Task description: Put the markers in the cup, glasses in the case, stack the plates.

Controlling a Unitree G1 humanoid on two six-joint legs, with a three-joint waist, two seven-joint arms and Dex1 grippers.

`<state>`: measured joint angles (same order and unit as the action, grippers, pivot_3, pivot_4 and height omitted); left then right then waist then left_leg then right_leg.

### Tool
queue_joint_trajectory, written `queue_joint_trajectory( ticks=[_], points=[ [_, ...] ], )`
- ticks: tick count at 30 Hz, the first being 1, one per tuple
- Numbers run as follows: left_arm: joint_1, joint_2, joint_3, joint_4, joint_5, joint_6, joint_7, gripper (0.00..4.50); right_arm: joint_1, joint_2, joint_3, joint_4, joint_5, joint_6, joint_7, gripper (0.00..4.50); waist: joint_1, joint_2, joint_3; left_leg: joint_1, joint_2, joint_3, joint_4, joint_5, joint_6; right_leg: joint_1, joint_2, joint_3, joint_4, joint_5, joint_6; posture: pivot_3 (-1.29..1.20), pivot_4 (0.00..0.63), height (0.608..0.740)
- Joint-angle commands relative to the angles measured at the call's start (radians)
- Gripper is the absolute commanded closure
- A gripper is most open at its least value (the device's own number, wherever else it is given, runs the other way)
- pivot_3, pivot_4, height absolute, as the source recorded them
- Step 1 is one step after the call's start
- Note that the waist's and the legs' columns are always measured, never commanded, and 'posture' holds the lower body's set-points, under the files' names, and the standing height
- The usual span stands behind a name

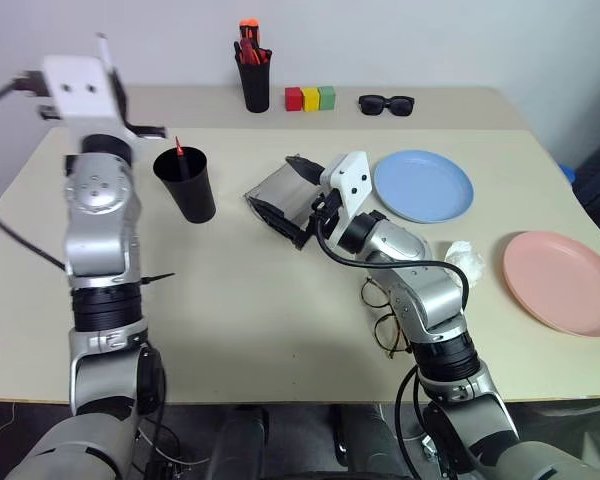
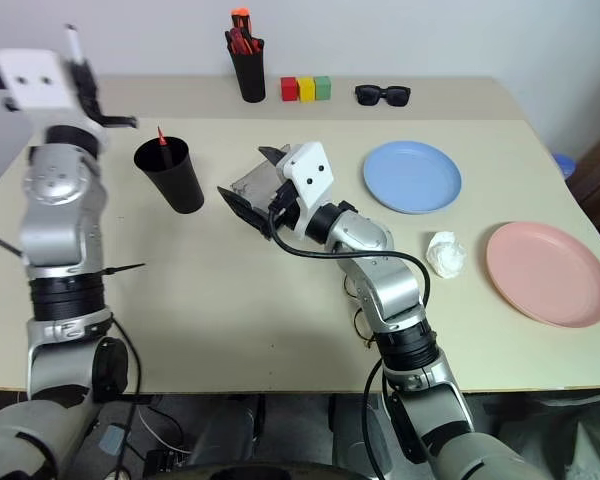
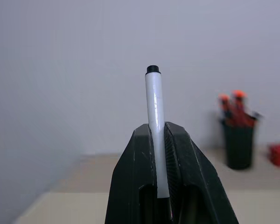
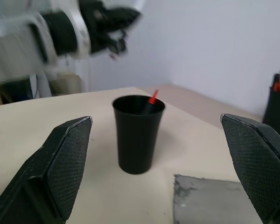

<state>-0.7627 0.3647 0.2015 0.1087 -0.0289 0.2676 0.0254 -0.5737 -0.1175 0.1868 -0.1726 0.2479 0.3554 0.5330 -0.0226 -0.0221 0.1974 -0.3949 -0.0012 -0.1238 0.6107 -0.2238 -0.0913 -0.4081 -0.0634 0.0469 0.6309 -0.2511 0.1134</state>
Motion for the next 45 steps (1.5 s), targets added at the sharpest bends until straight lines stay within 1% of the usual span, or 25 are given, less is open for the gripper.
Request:
queue_joint_trajectory(
  ticks=[1, 6, 14, 15, 16, 17, 20, 24, 26, 30, 32, 33, 34, 35, 36, 39, 40, 42, 45],
  points=[
    [-0.033, -0.008, -0.011, 0.065, 0.017, -0.105, 0.003, 4.48, -0.01, 0.005, -0.01, -0.028, 0.003, -0.024, -0.007, 0.0, -0.007, 0.0, 0.0, 0.0, 0.0, 0.0, 0.0, 0.0, 0.0, -0.001, 0.0, 0.0, 0.001, 0.0, 0.0, 0.0, 0.15, 0.74],
    [-0.011, -0.024, -0.028, 0.135, 0.031, -0.166, 0.014, 4.48, 0.008, -0.005, -0.011, -0.047, 0.001, -0.016, -0.013, 0.0, -0.02, 0.0, 0.0, 0.0, 0.0, 0.0, 0.0, 0.0, 0.0, -0.001, 0.0, 0.0, 0.001, 0.0, 0.0, 0.0, 0.15, 0.74],
    [0.016, -0.059, -0.018, 0.105, 0.022, -0.155, 0.042, 4.48, 0.015, -0.003, -0.005, -0.058, 0.005, -0.012, -0.018, 0.0, -0.02, 0.0, 0.0, 0.0, 0.0, 0.0, 0.0, 0.0, 0.0, 0.0, 0.0, 0.0, 0.002, 0.0, 0.001, 0.0, 0.15, 0.74],
    [0.019, -0.061, -0.019, 0.102, 0.023, -0.155, 0.045, 4.11, 0.014, -0.003, -0.005, -0.057, 0.006, -0.012, -0.017, 0.0, -0.02, 0.0, 0.0, 0.0, 0.0, 0.0, 0.0, 0.0, 0.0, 0.0, 0.0, 0.0, 0.002, 0.0, 0.001, 0.0, 0.15, 0.74],
    [0.023, -0.062, -0.021, 0.099, 0.028, -0.153, 0.05, 3.63, 0.013, -0.002, -0.005, -0.055, 0.006, -0.012, -0.016, 0.0, -0.02, 0.0, 0.0, 0.0, 0.0, 0.0, 0.0, 0.0, 0.0, 0.0, 0.0, 0.0, 0.002, 0.0, 0.001, 0.0, 0.15, 0.74],
    [0.026, -0.063, -0.023, 0.098, 0.033, -0.151, 0.055, 3.3, 0.013, -0.003, -0.005, -0.054, 0.007, -0.012, -0.015, 0.0, -0.02, 0.0, 0.0, 0.0, 0.0, 0.0, 0.001, 0.0, 0.0, 0.0, 0.0, 0.0, 0.002, 0.0, 0.001, 0.0, 0.15, 0.74],
    [0.034, -0.067, -0.025, 0.09, 0.037, -0.145, 0.064, 1.85, 0.012, -0.004, -0.005, -0.053, 0.008, -0.012, -0.011, 0.0, -0.02, 0.0, 0.0, 0.0, 0.0, 0.0, 0.001, 0.0, 0.0, 0.0, 0.0, 0.0, 0.002, 0.0, 0.001, 0.0, 0.15, 0.74],
    [0.044, -0.072, -0.021, 0.069, 0.031, -0.139, 0.069, 1.85, 0.014, -0.005, -0.003, -0.052, 0.008, -0.011, -0.008, 0.0, -0.02, 0.0, 0.0, 0.0, 0.0, 0.0, 0.001, 0.0, 0.0, 0.0, 0.0, 0.0, 0.002, 0.0, 0.001, 0.0, 0.15, 0.74],
    [0.035, -0.081, -0.014, 0.051, 0.006, -0.135, 0.059, 1.85, 0.016, -0.007, -0.003, -0.053, 0.008, -0.009, -0.007, 0.0, -0.02, 0.0, 0.0, 0.0, 0.0, 0.0, 0.001, 0.0, 0.0, 0.0, 0.0, 0.0, 0.002, 0.0, 0.001, 0.0, 0.15, 0.74],
    [0.001, -0.106, -0.053, -0.018, -0.089, -0.097, -0.081, 1.85, 0.025, -0.018, -0.005, -0.066, 0.009, 0.0, -0.002, 0.0, -0.018, 0.0, 0.0, 0.0, 0.0, 0.0, 0.001, 0.0, 0.0, 0.0, 0.0, 0.0, 0.002, 0.0, 0.001, 0.0, 0.15, 0.74],
    [-0.015, -0.091, -0.145, -0.055, -0.117, 0.005, -0.225, 1.27, 0.034, -0.041, -0.013, -0.077, 0.006, 0.008, 0.006, 0.0, -0.016, 0.0, 0.0, -0.001, 0.0, 0.0, 0.001, 0.0, 0.0, 0.0, 0.0, 0.0, 0.001, 0.0, 0.001, 0.0, 0.15, 0.74],
    [-0.021, -0.07, -0.209, -0.06, -0.097, 0.078, -0.288, 0.93, 0.039, -0.063, -0.022, -0.088, 0.007, 0.016, 0.014, 0.0, -0.014, 0.0, 0.0, -0.001, 0.0, 0.0, 0.001, 0.0, 0.0, 0.0, 0.0, 0.0, 0.001, 0.0, 0.001, 0.0, 0.15, 0.74],
    [-0.027, -0.051, -0.27, -0.059, -0.08, 0.165, -0.342, 0.48, 0.046, -0.093, -0.033, -0.102, 0.008, 0.025, 0.028, 0.0, -0.014, 0.0, 0.0, -0.001, 0.0, 0.0, 0.001, 0.0, 0.0, 0.0, 0.0, 0.0, 0.001, 0.0, 0.001, 0.0, 0.15, 0.74],
    [-0.03, -0.035, -0.319, -0.052, -0.051, 0.212, -0.37, 0.03, 0.054, -0.13, -0.042, -0.122, 0.011, 0.038, 0.047, 0.0, -0.014, 0.0, 0.0, -0.001, 0.0, 0.0, 0.001, 0.0, 0.0, 0.001, 0.0, 0.0, 0.001, 0.0, 0.001, 0.0, 0.15, 0.74],
    [-0.033, -0.033, -0.347, -0.051, -0.045, 0.266, -0.385, 0.03, 0.064, -0.167, -0.049, -0.144, 0.017, 0.051, 0.068, 0.0, -0.016, 0.0, 0.0, -0.001, 0.0, 0.0, 0.001, 0.0, 0.0, 0.001, 0.0, 0.0, 0.0, 0.0, 0.001, 0.0, 0.15, 0.74],
    [-0.043, -0.085, -0.365, -0.049, -0.116, 0.506, -0.417, 0.03, 0.103, -0.294, -0.075, -0.215, 0.046, 0.099, 0.139, 0.0, -0.022, 0.001, 0.0, 0.0, 0.0, 0.0, 0.001, 0.0, 0.001, 0.001, 0.0, 0.0, 0.0, 0.0, 0.001, 0.0, 0.15, 0.74],
    [-0.045, -0.091, -0.389, -0.044, -0.116, 0.572, -0.43, 0.03, 0.118, -0.336, -0.083, -0.232, 0.048, 0.107, 0.161, 0.0, -0.025, 0.001, 0.001, -0.001, 0.0, 0.0, 0.001, 0.0, 0.001, 0.001, 0.0, 0.0, 0.0, 0.0, 0.001, 0.0, 0.15, 0.74],
    [-0.051, -0.11, -0.41, -0.002, -0.08, 0.615, -0.399, 0.03, 0.146, -0.413, -0.105, -0.255, 0.048, 0.116, 0.196, 0.0, -0.027, 0.002, 0.001, 0.0, 0.0, 0.0, 0.0, -0.001, 0.002, 0.0, 0.001, 0.001, 0.001, 0.0, 0.001, 0.0, 0.15, 0.74],
    [-0.06, -0.153, -0.389, 0.066, -0.075, 0.643, -0.357, 0.03, 0.185, -0.497, -0.141, -0.281, 0.053, 0.13, 0.223, 0.0, -0.023, 0.002, 0.001, 0.001, 0.0, 0.0, 0.001, -0.001, 0.002, 0.001, 0.001, 0.001, 0.001, 0.0, 0.001, 0.0, 0.15, 0.74]
  ],
)
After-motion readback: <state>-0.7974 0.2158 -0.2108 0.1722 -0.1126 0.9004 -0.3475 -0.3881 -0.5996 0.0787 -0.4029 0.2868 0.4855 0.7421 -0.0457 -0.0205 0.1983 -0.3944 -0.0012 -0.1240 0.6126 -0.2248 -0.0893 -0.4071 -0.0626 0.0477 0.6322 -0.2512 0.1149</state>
